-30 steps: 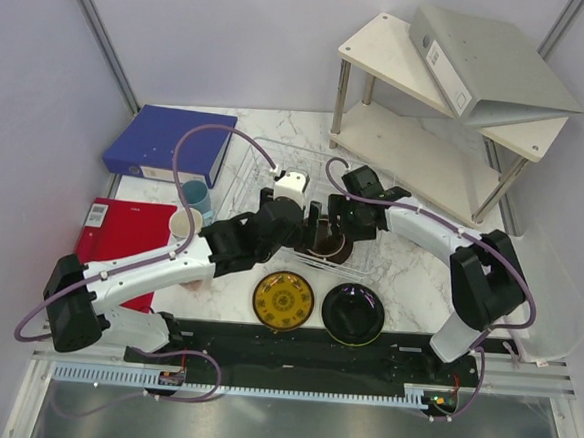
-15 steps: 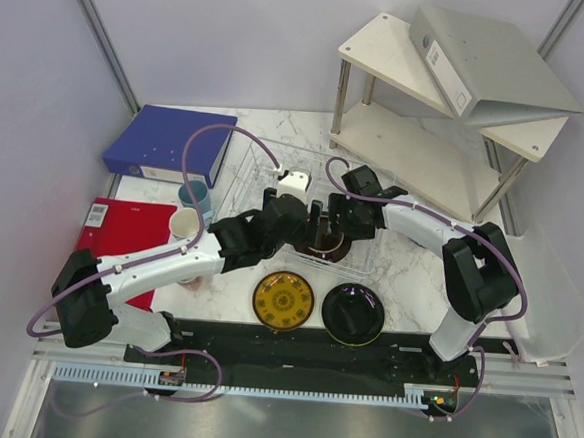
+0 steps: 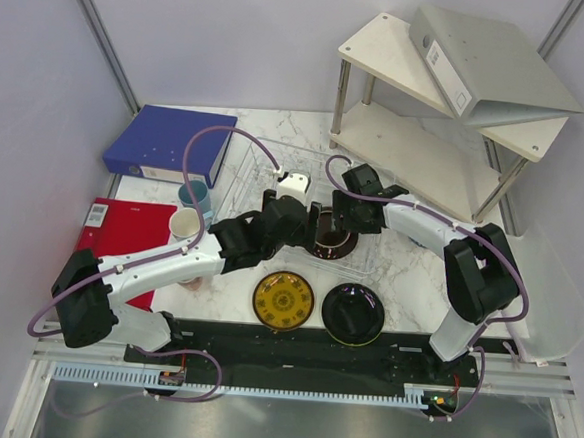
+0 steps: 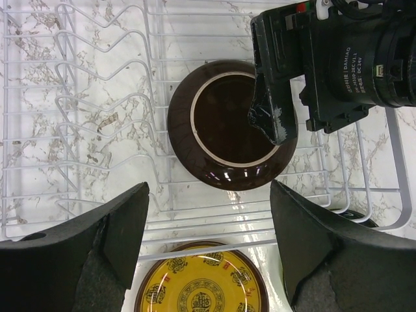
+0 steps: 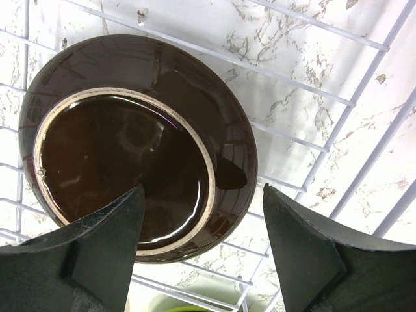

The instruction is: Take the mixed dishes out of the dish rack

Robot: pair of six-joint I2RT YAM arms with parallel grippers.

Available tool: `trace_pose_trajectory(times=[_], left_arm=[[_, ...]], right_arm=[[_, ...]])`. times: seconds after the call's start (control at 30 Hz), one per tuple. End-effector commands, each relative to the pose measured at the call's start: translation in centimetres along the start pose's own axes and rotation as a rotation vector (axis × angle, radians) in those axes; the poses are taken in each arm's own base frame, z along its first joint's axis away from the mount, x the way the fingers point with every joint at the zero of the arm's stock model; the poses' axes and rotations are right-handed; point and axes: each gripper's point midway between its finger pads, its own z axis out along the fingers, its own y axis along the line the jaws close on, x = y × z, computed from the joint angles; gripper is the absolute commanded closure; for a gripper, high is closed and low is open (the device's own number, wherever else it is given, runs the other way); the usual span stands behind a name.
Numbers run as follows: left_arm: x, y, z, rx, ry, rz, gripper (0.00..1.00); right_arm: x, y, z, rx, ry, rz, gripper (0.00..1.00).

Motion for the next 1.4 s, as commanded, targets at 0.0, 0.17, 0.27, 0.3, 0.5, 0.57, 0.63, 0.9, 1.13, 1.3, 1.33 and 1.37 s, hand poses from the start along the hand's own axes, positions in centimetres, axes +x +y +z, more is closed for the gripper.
trace_pose_trajectory(times=[0.0,0.17,0.27,0.3,0.5,0.57,0.63,0.9,1.13,1.3,1.33,1.37], left_arm=[[-0.8,-0.5,-0.1,0.023,-0.025,-0.042,0.19],[-0.8,-0.5,-0.3,0.030,-0.028,-0.042,0.19],[-0.7,-0.3,-0.4,0.029,-0.027,-0.036,0.19],[-0.7,-0.3,-0.4,0.029,-0.027,-0.036,0.19],[-0.8,-0.6,-0.4,0.049,-0.028,-0.044,0.19],[-0.8,-0.7,-0.4,0.055,-0.029,-0.047,0.19],[-0.7,-0.8,-0.4,0.059,-0.026,-0.046,0.19],[-0.7,-1.0,-0.3,0.073,-0.029,-0.054,0.20],[-0.3,-1.2,-0.1,0.076,-0.016,-0.053,0.20],[-0.2,-1.1,0.0,0.072,-0.015,-0.054,0.20],[-0.2,-1.1,0.0,0.074,-0.014,-0.054,0.20],[-0.2,-1.1,-0.1,0.074,-0.015,-0.055,0.20]], right_arm=[[3.9,-3.5,1.3,0.139,0.133,-0.063,0.20],[4.9,-0.9,2.4,0.002,0.173,-0.019,0.20],[4.8,1.0,2.3,-0.094,0.174,0.007,0.21],[4.7,1.3,2.3,-0.113,0.174,0.013,0.21],[4.2,3.5,2.1,-0.223,0.158,0.040,0.22],[4.0,4.1,1.9,-0.262,0.150,0.049,0.23],[3.3,4.7,1.3,-0.299,0.121,0.060,0.24],[0.8,6.5,-1.7,-0.408,0.028,0.065,0.28],[-0.7,7.1,-4.0,-0.447,-0.028,0.070,0.30],[-1.1,7.4,-5.0,-0.466,-0.041,0.067,0.31],[-1.3,7.1,-5.0,-0.445,-0.046,0.062,0.31],[-1.8,5.8,-4.6,-0.368,-0.071,0.064,0.31]])
